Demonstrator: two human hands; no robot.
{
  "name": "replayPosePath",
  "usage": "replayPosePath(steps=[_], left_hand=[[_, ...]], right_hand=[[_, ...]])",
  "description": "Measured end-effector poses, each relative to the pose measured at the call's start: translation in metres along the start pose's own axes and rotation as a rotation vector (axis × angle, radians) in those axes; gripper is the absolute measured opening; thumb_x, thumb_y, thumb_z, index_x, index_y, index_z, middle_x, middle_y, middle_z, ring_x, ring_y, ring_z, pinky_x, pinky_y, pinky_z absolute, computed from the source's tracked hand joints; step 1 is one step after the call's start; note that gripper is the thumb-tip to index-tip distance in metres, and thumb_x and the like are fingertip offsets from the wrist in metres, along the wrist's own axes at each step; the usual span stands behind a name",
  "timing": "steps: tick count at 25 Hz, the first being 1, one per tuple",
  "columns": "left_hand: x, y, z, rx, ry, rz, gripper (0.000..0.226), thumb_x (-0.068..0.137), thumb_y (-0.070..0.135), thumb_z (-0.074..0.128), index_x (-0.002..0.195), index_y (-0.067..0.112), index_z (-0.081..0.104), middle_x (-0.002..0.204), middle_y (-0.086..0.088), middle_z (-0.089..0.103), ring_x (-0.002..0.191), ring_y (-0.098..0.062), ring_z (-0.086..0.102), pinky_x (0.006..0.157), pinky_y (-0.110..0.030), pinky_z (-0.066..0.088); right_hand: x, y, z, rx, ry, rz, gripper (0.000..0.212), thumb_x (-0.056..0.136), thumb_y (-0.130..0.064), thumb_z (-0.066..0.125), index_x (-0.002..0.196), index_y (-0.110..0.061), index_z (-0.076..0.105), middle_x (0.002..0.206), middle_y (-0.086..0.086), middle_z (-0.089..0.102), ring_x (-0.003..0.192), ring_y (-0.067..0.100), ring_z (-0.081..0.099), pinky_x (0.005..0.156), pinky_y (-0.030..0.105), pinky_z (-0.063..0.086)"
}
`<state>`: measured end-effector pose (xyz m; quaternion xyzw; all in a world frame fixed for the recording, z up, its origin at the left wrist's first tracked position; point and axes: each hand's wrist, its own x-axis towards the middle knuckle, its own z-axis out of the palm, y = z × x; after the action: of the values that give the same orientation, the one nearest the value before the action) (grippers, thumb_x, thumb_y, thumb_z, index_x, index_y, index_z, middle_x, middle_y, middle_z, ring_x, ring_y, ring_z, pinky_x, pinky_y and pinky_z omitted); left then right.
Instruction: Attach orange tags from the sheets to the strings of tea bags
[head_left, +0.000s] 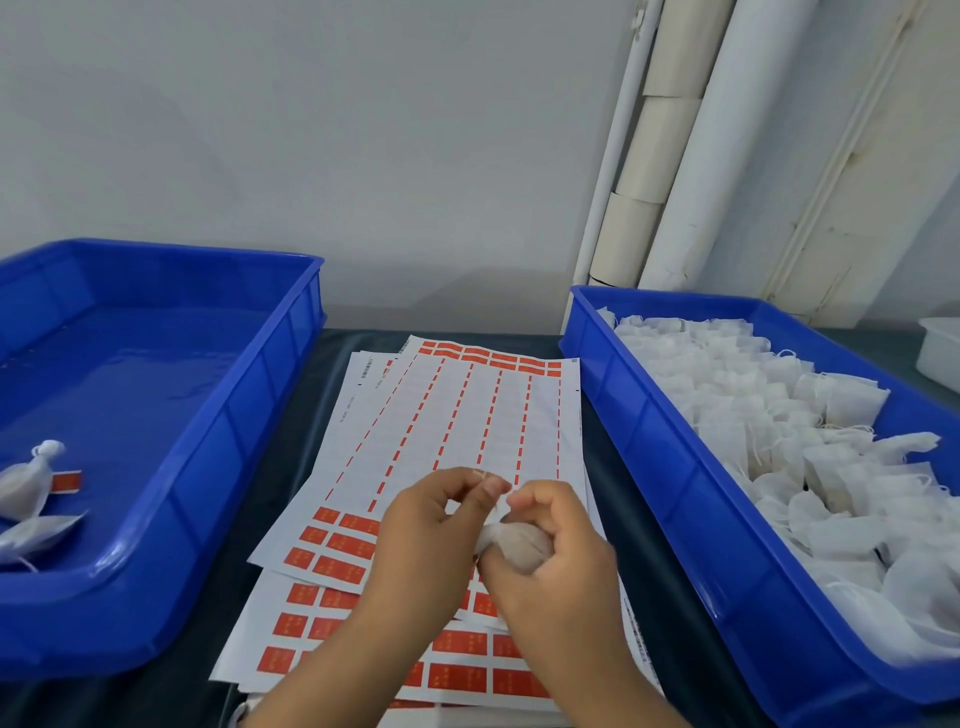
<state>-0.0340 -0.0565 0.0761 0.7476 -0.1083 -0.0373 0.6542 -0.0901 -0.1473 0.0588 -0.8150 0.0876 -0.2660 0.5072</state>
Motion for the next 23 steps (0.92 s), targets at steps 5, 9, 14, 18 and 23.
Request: replayPosePath(steps=[5, 9, 14, 18, 23], left_hand=[[-0.001, 0.004, 0.005, -0.059, 0.047, -0.029, 0.019, 0.087, 0.029, 0.061, 0.069, 0.034, 0.067, 0.070, 0.036, 0.062, 0.074, 0.014, 0.058, 0.058, -0.012, 0.046], [0.001, 0.002, 0.007, -0.039, 0.065, -0.020, 0.018, 0.088, 0.029, 0.061, 0.072, 0.036, 0.065, 0.066, 0.038, 0.060, 0.072, 0.019, 0.056, 0.056, -0.008, 0.043], [0.003, 0.005, -0.001, -0.111, -0.066, -0.097, 0.021, 0.083, 0.018, 0.068, 0.093, 0.036, 0.063, 0.086, 0.017, 0.062, 0.071, -0.008, 0.062, 0.055, -0.016, 0.049], [0.007, 0.004, -0.014, -0.111, -0.203, -0.125, 0.043, 0.076, 0.002, 0.072, 0.100, 0.034, 0.059, 0.102, 0.008, 0.060, 0.082, -0.016, 0.063, 0.060, -0.021, 0.051], [0.005, -0.002, -0.012, -0.202, -0.131, -0.084, 0.022, 0.076, 0.003, 0.072, 0.070, 0.020, 0.059, 0.081, 0.009, 0.067, 0.072, -0.017, 0.068, 0.062, -0.023, 0.051]], right_hand=[[0.002, 0.009, 0.000, -0.427, 0.307, -0.541, 0.020, 0.081, -0.033, 0.065, 0.090, -0.016, 0.073, 0.086, -0.011, 0.070, 0.081, 0.009, 0.063, 0.080, 0.023, 0.043], [0.002, 0.007, -0.004, -0.636, 0.251, -0.580, 0.032, 0.093, -0.041, 0.050, 0.088, -0.019, 0.073, 0.089, -0.007, 0.071, 0.082, 0.012, 0.064, 0.083, 0.024, 0.036], [0.007, 0.003, -0.008, -0.540, 0.080, -0.283, 0.003, 0.084, -0.027, 0.067, 0.082, -0.029, 0.065, 0.083, -0.020, 0.063, 0.080, 0.005, 0.059, 0.081, 0.021, 0.040], [0.016, -0.002, -0.020, -0.010, -0.239, 0.394, 0.012, 0.091, -0.035, 0.056, 0.084, -0.031, 0.065, 0.077, -0.018, 0.068, 0.073, -0.001, 0.066, 0.060, 0.011, 0.050], [0.022, -0.008, -0.036, 0.938, -0.500, 0.861, 0.018, 0.080, -0.011, 0.062, 0.097, -0.007, 0.069, 0.082, 0.009, 0.070, 0.065, 0.017, 0.067, 0.060, 0.030, 0.054]])
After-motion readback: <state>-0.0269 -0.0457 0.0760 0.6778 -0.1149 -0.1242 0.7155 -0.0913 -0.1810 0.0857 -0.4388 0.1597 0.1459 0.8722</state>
